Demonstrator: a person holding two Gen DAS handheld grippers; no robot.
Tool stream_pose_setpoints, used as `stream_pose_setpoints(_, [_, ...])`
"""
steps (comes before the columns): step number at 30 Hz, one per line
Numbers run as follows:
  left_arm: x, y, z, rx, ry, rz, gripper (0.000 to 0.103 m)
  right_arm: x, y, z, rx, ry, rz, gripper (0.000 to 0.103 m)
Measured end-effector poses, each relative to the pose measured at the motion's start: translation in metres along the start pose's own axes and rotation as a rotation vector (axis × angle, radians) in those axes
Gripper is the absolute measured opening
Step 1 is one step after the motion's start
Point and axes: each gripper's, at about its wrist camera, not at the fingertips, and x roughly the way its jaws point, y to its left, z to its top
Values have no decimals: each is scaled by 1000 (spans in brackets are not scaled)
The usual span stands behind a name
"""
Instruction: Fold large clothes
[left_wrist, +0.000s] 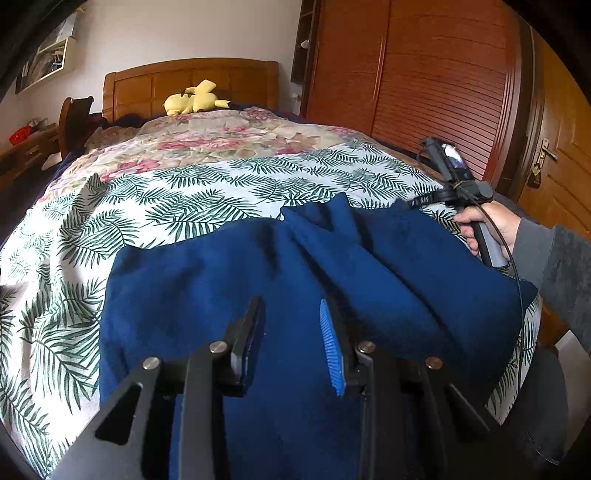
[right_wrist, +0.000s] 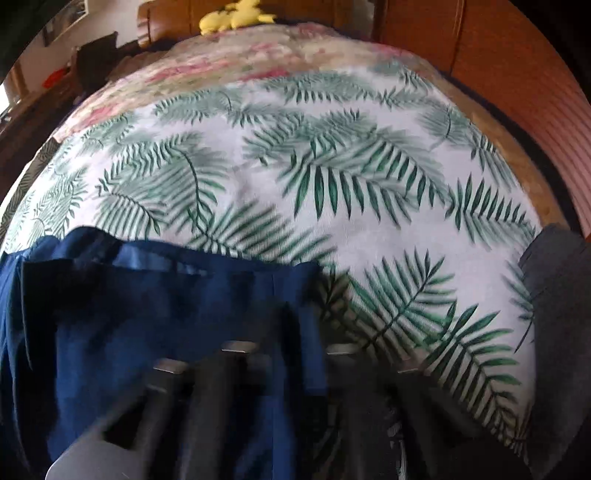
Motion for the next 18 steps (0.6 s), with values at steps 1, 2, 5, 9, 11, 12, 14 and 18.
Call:
stream_pose_setpoints(1, [0,0,0,0,0,0,30,-7,2,1,-14,-39,-7,1])
stream_pose_setpoints(2, [0,0,-1,1,0,-2,30,-15,2,3,-18,-82,-27,1])
stream_pose_setpoints(5, [-1,-2,-1,6,-2,-2,30,-33,-10,11,45,-153,-146,1])
stream_pose_setpoints(9, [-3,-2,-1,10,-4,2,30,-37,-12,14,58,-136,-169,2])
stream_pose_setpoints(11, [-5,-4,-2,9,-7,6,30,-46,-8,13,57,-152,-152,6])
stream_pose_setpoints(12, [-6,-4,-2,9,-9,5,30,-50,-7,12,51,-162,-148,7])
stream_pose_setpoints(14, [-8,-6,-2,12,-13,6,30,-64,-2,8,36,-180,-134,14])
stream_pose_setpoints(18, [-12,-10,-3,21,-19,9,30,-88,11,-8,-2,-210,-85,37])
